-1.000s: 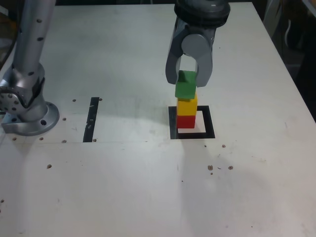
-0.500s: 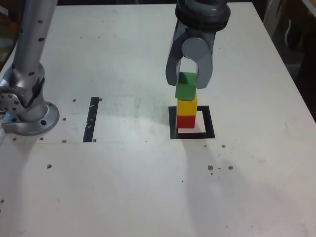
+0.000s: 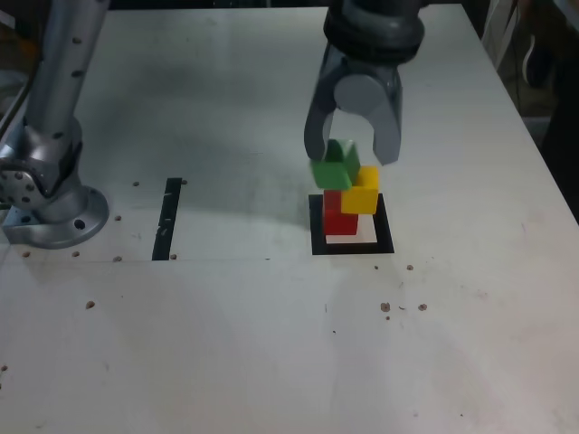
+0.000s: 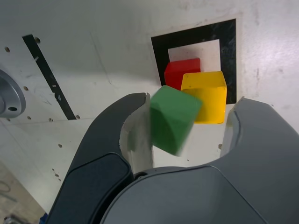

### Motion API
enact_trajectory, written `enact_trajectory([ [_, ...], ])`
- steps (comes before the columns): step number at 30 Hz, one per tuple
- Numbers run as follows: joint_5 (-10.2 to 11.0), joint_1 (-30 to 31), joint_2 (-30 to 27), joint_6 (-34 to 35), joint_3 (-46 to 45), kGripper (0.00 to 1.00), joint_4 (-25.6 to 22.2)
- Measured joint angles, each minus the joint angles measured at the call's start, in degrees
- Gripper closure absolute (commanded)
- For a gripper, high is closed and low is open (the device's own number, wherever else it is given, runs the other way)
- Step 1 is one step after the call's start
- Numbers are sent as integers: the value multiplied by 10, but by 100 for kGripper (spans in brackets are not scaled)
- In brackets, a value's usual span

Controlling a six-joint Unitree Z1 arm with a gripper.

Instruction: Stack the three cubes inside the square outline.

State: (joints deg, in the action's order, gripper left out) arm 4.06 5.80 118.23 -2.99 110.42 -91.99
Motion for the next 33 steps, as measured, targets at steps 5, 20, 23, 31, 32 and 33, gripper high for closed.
enact_trajectory([
  [5, 14, 2, -71, 9, -46, 0, -4],
  [20, 17, 23, -211, 43, -221, 0, -1],
  [23, 20, 24, -211, 46, -250, 0, 5],
  [31, 31, 47, -203, 39, -268, 0, 64],
  [32, 33, 52, -191, 33, -254, 0, 71],
  [33, 35, 56, -178, 28, -237, 0, 77],
])
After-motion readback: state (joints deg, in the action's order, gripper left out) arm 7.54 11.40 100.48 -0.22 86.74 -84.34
